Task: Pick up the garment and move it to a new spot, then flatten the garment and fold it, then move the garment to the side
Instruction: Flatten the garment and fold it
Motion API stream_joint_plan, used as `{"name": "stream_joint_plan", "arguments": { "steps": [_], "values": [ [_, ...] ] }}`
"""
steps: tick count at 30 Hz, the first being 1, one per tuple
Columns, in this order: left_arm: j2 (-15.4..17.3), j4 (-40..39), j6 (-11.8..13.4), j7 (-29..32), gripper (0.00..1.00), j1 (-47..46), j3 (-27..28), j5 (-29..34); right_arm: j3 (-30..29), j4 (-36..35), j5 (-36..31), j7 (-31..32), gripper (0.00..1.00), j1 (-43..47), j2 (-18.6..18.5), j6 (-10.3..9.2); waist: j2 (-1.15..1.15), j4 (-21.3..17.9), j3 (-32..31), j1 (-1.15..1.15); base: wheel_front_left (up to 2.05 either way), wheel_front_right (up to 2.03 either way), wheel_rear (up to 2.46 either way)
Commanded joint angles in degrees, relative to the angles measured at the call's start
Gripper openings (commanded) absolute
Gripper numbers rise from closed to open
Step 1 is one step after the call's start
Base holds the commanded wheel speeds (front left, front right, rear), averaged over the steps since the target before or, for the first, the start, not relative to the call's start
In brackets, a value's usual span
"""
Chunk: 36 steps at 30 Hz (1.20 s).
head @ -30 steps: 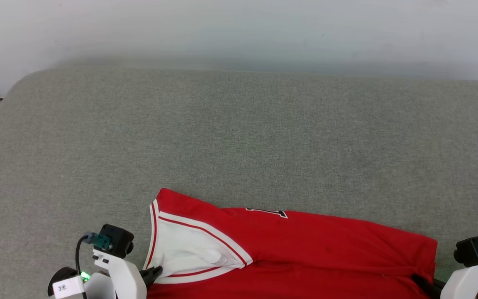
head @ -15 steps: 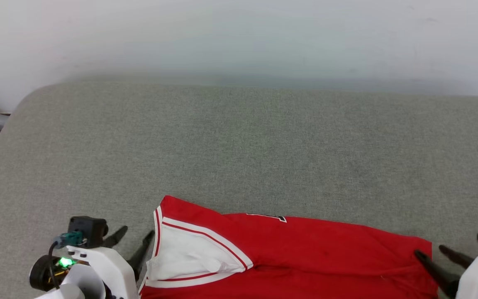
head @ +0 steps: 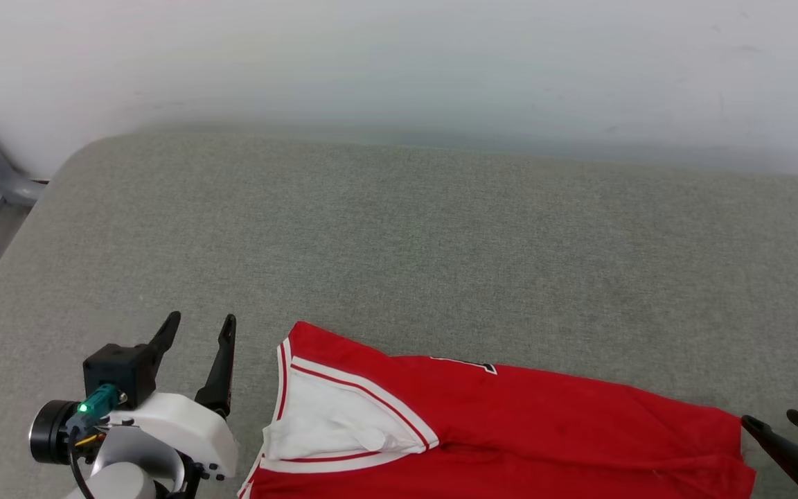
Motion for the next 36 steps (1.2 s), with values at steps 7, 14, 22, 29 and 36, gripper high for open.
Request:
{"name": "stream_joint_plan", "arguments": {
  "steps": [7, 14, 22, 29, 36],
  "values": [
    [-6.59, -2.18, 0.75, -0.40, 1.00, 7.49, 10.67, 11.50, 0.00, 3.51, -0.13, 3.10, 1.00, 0.01, 1.46, -0.05, 0.00, 1.96, 1.21, 0.00, 0.00, 0.00, 0.00],
    [-14.03, -3.36, -0.28, -0.40, 1.00, 13.69, 19.98, 21.83, 1.67, 7.84, -0.77, 4.29, 1.00, -0.35, 3.36, -0.05, 0.00, 2.96, 2.15, 0.00, 0.00, 0.00, 0.00],
    [-23.30, -5.71, -6.50, -0.35, 1.00, 19.41, 31.41, 33.04, 7.77, 14.87, -0.36, 2.92, 1.00, -0.90, 6.92, 0.00, 0.00, 3.90, 3.50, 0.00, 0.00, 0.00, 0.00],
    [-28.93, -5.26, -12.46, -0.34, 1.00, 21.13, 37.11, 39.05, 12.37, 17.97, 2.07, 1.73, 0.47, -0.92, 7.08, 0.07, 0.00, 4.39, 4.09, 0.00, 0.00, 0.00, 0.00],
    [-32.33, -3.64, -16.38, -0.36, 1.00, 21.89, 40.35, 44.57, 13.02, 17.05, 4.49, -1.24, 0.00, -2.41, 4.09, 0.01, 0.00, 3.94, 3.69, 0.00, 0.00, 0.00, 0.00]
  ]
}}
